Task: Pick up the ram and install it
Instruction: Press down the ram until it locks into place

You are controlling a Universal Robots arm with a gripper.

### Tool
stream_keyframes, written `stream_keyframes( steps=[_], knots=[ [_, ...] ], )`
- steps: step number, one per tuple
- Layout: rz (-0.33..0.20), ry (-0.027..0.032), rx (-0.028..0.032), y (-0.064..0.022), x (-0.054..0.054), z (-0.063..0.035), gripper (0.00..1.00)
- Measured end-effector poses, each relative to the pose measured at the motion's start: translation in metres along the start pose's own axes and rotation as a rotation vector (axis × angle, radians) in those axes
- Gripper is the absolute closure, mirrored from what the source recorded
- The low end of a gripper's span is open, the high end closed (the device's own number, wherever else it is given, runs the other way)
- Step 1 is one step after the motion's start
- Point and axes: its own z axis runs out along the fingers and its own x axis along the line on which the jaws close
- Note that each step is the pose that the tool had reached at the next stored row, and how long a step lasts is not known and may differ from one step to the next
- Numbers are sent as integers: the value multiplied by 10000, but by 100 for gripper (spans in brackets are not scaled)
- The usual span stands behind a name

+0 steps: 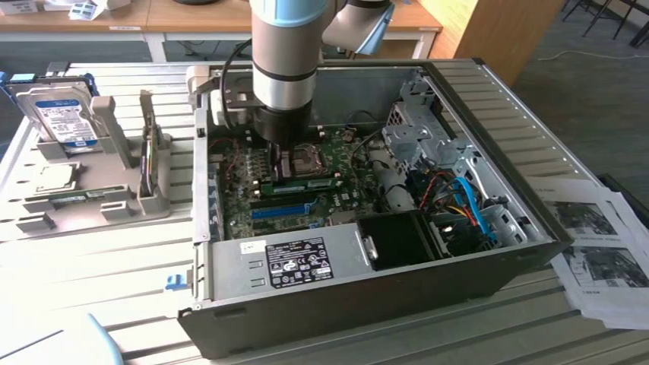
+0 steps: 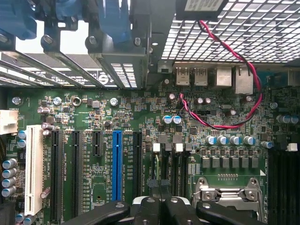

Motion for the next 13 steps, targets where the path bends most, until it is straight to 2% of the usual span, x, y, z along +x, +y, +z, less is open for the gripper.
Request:
stream_keyframes(
  steps=[13],
  knots=[
    [0,1,-1,0,4,12,91]
  ],
)
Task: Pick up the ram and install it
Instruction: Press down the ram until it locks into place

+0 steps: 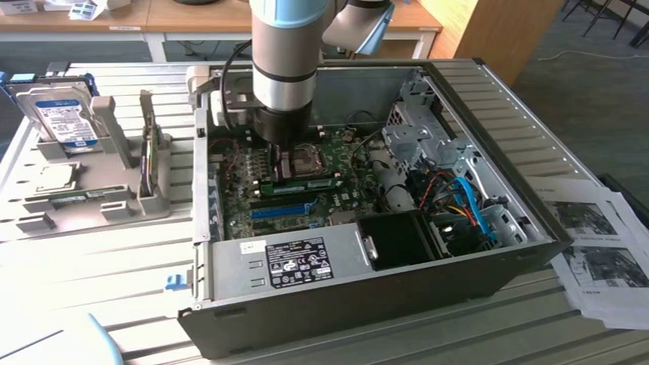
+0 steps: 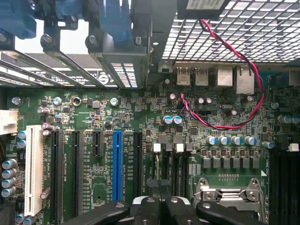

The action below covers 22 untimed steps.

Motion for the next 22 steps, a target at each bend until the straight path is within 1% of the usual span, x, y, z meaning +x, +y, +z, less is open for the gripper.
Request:
stream_keyframes(
  steps=[22],
  knots=[
    [0,-3,2,-1,5,24,91]
  ],
)
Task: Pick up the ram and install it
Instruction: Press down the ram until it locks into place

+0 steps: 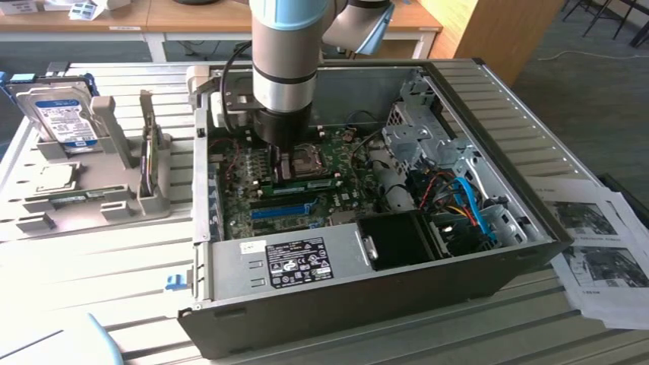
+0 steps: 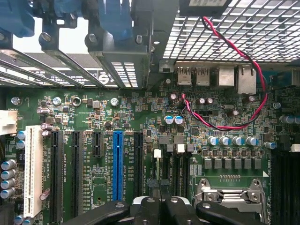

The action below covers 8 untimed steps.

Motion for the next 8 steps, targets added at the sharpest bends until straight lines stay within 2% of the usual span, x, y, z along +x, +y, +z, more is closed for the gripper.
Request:
stream_keyframes(
  steps=[4,8],
  knots=[
    [-2,-10,12,-2,-2,-15,91],
    [-2,2,0,1,-1,-55,91]
  ],
)
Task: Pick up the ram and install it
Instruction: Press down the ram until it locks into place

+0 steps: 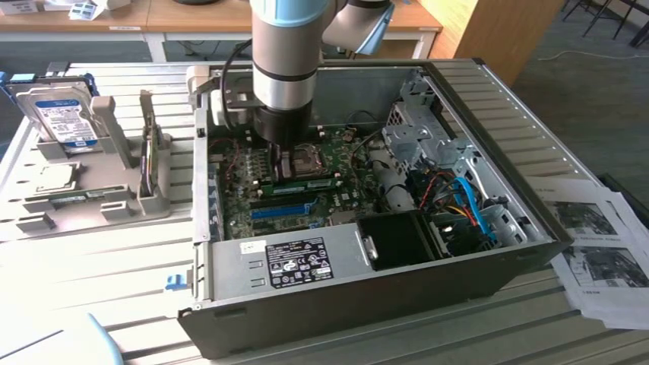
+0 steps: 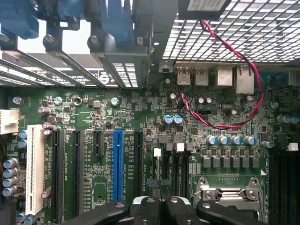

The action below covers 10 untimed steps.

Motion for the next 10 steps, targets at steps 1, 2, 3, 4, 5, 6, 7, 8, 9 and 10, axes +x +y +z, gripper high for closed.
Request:
stream_keyframes(
  steps=[1,2,3,4,5,6,7,8,9,10],
  knots=[
    [1,2,0,1,0,-11,91],
    [1,1,0,1,-1,-23,91],
    [1,2,0,1,-1,-35,91],
    [1,2,0,1,-1,-46,91],
    [1,3,0,2,-2,-58,91],
    [2,2,0,2,-2,-69,91],
    [1,3,0,2,-2,-82,91],
    [2,3,0,2,-3,-96,91],
    [1,4,0,2,-3,-111,91],
    [2,5,0,2,-3,-125,91]
  ],
)
